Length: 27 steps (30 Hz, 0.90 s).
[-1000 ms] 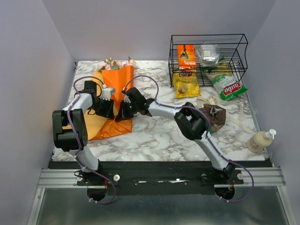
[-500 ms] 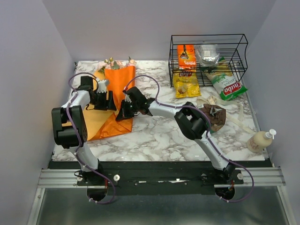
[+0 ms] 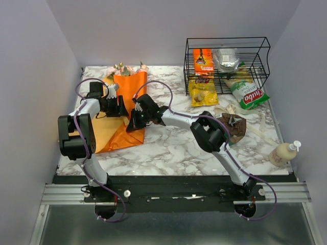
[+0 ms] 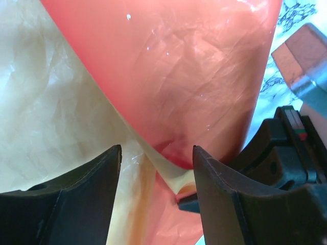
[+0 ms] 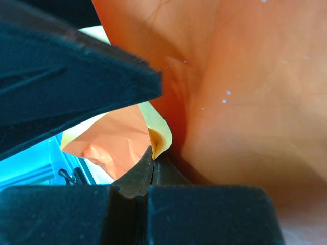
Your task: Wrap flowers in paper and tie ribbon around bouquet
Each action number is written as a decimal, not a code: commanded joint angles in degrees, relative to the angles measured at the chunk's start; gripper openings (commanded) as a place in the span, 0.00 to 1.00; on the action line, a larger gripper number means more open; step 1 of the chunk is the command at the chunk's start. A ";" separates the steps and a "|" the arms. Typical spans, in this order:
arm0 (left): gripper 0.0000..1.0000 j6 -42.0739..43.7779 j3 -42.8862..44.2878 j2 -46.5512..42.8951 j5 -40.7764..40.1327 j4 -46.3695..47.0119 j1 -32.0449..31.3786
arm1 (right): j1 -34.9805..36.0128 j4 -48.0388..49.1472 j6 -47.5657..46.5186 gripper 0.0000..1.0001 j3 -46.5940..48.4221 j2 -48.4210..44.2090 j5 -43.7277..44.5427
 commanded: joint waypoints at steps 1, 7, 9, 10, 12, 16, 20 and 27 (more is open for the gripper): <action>0.61 -1.97 0.85 -0.95 -1.79 2.34 -0.51 | 1.35 -2.33 -2.11 0.01 2.43 0.45 -0.90; 0.15 -1.18 0.42 2.66 -4.52 2.15 -0.60 | 1.53 -3.47 -5.27 0.01 1.91 -1.57 -0.02; 0.01 -0.75 0.24 2.66 -4.78 2.07 -0.60 | 1.53 -4.35 -6.33 0.04 1.21 -2.36 0.33; 0.00 -0.40 0.06 2.32 -4.96 1.90 -0.60 | 1.53 -4.79 -6.94 0.11 1.03 -3.32 0.33; 0.00 0.83 -0.29 1.87 -5.75 1.81 -0.51 | 1.45 -6.45 -9.57 0.23 0.51 -4.55 0.42; 0.00 3.47 -2.04 0.12 -6.90 1.81 -0.42 | 1.18 -7.26 -14.93 0.55 -3.79 -11.40 0.77; 0.00 4.18 -3.72 -0.06 -6.81 1.99 -0.24 | -1.45 -5.94 -12.95 0.66 -12.40 -20.28 4.54; 0.00 4.18 -4.33 0.73 -6.81 1.28 -0.24 | -8.66 -2.77 2.09 0.70 -17.79 -18.02 6.50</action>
